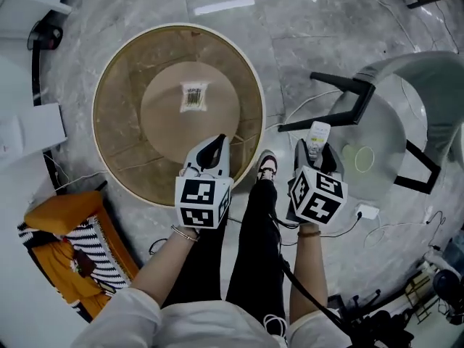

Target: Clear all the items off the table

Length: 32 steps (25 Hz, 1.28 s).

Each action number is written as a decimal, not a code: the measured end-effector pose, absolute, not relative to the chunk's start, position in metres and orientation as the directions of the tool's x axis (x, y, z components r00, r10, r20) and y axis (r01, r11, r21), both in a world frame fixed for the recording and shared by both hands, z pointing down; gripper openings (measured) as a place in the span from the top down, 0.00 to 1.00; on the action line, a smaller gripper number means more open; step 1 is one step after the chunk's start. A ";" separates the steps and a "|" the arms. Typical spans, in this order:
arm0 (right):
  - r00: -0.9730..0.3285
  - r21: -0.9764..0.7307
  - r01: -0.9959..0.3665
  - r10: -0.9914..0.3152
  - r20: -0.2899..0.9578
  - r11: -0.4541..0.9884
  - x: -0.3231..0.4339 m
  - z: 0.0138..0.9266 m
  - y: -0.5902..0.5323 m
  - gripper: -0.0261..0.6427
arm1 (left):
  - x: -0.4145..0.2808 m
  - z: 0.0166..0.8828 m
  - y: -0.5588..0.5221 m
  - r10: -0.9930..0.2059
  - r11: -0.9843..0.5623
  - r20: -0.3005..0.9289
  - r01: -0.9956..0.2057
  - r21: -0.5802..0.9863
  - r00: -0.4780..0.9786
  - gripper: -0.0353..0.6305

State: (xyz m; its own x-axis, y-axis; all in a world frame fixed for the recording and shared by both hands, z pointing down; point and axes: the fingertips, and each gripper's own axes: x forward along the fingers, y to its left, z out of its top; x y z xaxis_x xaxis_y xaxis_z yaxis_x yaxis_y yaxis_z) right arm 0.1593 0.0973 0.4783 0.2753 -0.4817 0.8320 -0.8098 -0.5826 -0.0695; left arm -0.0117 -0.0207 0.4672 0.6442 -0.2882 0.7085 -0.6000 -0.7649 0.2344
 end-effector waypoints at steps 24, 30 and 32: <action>0.496 -0.089 -0.439 -0.324 0.805 -0.894 0.321 0.457 0.355 0.57 | 0.217 0.456 0.192 0.078 -0.952 0.681 -0.148 0.268 0.729 0.94; 0.469 -0.132 -0.445 -0.356 0.809 -0.886 0.356 0.475 0.353 0.57 | 0.234 0.469 0.186 0.050 -0.952 0.706 -0.179 0.247 0.706 0.94; 0.456 -0.156 -0.442 -0.371 0.809 -0.883 0.367 0.485 0.348 0.57 | 0.239 0.478 0.180 0.037 -0.951 0.716 -0.195 0.239 0.697 0.94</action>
State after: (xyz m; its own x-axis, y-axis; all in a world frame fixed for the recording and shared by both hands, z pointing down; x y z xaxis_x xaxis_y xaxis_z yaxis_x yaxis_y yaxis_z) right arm 0.3667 0.3484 0.4846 0.4557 -0.3711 0.8091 -0.4424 -0.8831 -0.1559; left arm 0.2391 0.1795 0.4776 0.6969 0.0371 0.7162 -0.1954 -0.9511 0.2394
